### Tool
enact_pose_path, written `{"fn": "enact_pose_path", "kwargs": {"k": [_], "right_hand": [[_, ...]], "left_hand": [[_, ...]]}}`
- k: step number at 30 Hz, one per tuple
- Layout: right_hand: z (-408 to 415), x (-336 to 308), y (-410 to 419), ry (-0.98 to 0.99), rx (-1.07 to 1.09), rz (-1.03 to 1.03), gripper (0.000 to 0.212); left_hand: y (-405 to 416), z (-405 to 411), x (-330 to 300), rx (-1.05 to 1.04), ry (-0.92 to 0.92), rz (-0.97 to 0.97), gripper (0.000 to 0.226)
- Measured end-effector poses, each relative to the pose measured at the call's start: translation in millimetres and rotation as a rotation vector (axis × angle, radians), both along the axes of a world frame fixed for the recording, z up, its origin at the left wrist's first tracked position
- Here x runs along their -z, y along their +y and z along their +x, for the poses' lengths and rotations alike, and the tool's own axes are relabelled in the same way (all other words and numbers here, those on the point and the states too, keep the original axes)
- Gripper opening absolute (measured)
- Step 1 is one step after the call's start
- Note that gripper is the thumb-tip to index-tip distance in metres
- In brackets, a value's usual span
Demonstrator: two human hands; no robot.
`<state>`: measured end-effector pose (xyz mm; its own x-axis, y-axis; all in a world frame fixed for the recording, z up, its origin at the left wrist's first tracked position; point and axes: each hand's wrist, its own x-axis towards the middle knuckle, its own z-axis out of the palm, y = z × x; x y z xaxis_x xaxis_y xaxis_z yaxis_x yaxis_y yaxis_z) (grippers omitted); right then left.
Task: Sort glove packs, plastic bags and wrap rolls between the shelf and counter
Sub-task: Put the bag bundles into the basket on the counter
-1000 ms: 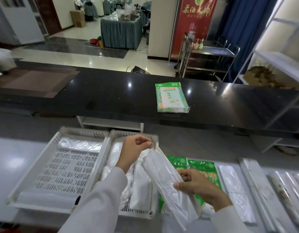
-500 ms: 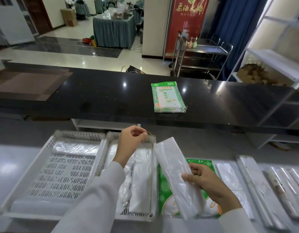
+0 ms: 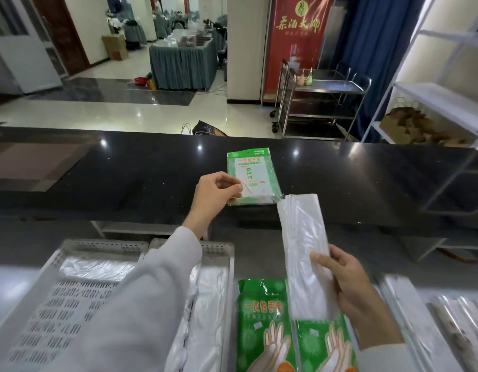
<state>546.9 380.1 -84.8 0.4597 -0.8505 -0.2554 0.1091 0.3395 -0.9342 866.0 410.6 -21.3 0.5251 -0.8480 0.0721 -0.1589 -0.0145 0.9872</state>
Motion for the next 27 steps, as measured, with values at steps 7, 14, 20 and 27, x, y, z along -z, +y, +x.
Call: {"fn": "enact_pose_path", "kwargs": {"k": [7,14,20,27], "right_hand": [[0.3,-12.3,-44.4,-0.063,0.041,0.012,0.034],[1.7,-11.9,-79.4,-0.063,0.019,0.025,0.039],[3.4,-4.3,-93.8,-0.058,0.004,0.038,0.042],[10.6,-6.2,-82.0,-0.038,-0.016,0.029,0.042]], "left_hand": [[-90.0,9.2,0.3,-0.059,-0.032,0.099,0.008],[-148.6,21.0,10.5,-0.146,-0.273,0.230,0.007],[-154.8,35.1,21.9,-0.199,-0.589,0.445,0.015],[-124.8,33.8,12.7,-0.233,-0.723,0.474,0.047]]}}
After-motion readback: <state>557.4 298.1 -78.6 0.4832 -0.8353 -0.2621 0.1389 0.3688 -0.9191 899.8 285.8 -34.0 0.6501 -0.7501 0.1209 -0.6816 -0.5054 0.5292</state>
